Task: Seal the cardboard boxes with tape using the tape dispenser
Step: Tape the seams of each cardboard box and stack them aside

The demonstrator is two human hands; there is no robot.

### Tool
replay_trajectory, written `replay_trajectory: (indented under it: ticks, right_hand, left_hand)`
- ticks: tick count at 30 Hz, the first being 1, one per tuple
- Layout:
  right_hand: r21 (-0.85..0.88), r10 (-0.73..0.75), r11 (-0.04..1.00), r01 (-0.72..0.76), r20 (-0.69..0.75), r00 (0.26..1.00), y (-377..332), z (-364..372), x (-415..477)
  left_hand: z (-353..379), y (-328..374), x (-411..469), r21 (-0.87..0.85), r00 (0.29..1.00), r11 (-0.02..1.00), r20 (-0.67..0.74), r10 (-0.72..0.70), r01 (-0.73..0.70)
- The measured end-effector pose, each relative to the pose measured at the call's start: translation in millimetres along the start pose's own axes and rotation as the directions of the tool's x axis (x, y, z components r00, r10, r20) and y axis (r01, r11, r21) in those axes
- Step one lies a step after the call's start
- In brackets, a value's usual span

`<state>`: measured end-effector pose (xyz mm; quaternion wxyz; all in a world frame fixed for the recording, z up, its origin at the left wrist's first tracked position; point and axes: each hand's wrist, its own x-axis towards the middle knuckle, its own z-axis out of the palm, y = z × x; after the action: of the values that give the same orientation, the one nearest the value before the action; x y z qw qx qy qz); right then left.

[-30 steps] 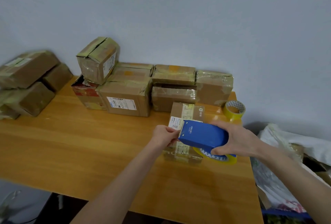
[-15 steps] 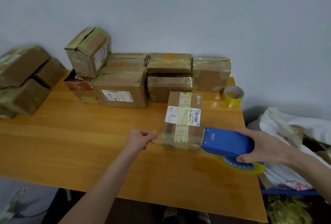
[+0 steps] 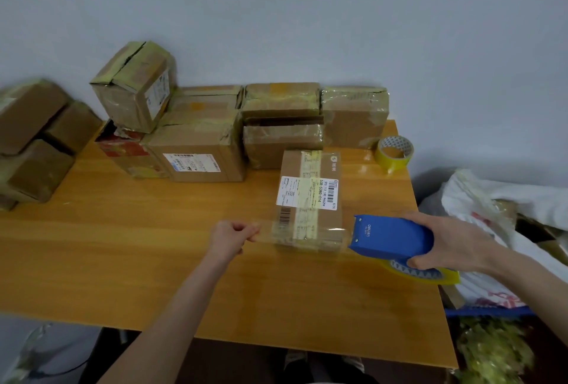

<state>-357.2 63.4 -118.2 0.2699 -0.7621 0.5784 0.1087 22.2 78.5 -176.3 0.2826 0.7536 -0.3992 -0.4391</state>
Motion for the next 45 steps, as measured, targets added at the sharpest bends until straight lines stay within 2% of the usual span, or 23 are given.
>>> replay_trajectory:
  ticks: [8,16,20,22,25,27,28,30,31,32,34,35,38,42,45]
  right_hand:
    - [-0.077,-0.001,0.997,0.001,0.0,1.0,-9,11,18]
    - [-0.043,0.002,0.999,-0.001,0.029,1.0,-13,21,34]
    - [-0.054,0.016,0.998,-0.013,0.048,0.999,-15,22,36]
    - [-0.057,0.027,0.998,-0.024,0.053,0.998,-16,22,36]
    - [-0.087,0.037,0.996,-0.033,0.038,0.999,-16,20,36]
    - [-0.097,0.03,0.995,-0.027,0.035,0.999,-17,18,36]
    - [-0.083,0.018,0.996,-0.016,0.026,0.999,-17,19,36]
    - [-0.035,0.009,0.999,-0.009,0.017,1.0,-18,18,37]
    - [-0.021,0.003,1.0,-0.002,0.017,1.0,-20,18,38]
    - [-0.016,-0.012,1.0,0.012,0.02,1.0,-23,18,38]
    - [-0.018,-0.038,0.999,0.039,0.022,0.999,-28,19,38]
    - [-0.023,-0.043,0.999,0.044,0.023,0.999,-32,18,39]
    - [-0.037,-0.054,0.998,0.054,0.013,0.998,-40,14,42]
    - [-0.019,-0.076,0.997,0.076,-0.008,0.997,-48,16,48]
    - [0.002,-0.097,0.995,0.097,0.0,0.995,-46,18,50]
  left_hand:
    - [16,-14,13,0.05,0.999,0.999,-0.038,-0.018,0.02]
    - [14,-25,26,0.093,0.997,0.995,-0.072,-0.02,0.027]
    - [22,-27,23,0.171,1.0,0.985,0.0,0.013,-0.013]
    - [21,-22,27,0.258,0.999,0.966,0.029,0.014,-0.021]
    - [10,-18,32,0.576,1.0,0.818,-0.002,0.009,-0.006]
    - [3,-22,27,0.652,0.998,0.758,-0.06,0.027,0.018]
    - [3,-23,24,0.65,0.987,0.759,-0.101,0.122,-0.027]
    - [12,-14,12,0.623,0.908,0.736,-0.094,0.409,-0.267]
    - [21,-10,8,0.61,0.86,0.681,0.002,0.511,-0.406]
    - [32,-7,1,0.605,0.821,0.609,0.138,0.554,-0.513]
    - [45,-10,-7,0.606,0.774,0.498,0.368,0.516,-0.62]
    - [45,-15,-7,0.62,0.774,0.476,0.4,0.491,-0.623]
    - [36,-26,-2,0.658,0.793,0.467,0.366,0.488,-0.591]
    - [27,-19,0,0.669,0.828,0.511,0.314,0.465,-0.54]
    - [37,0,-10,0.687,0.8,0.481,0.256,0.542,-0.545]
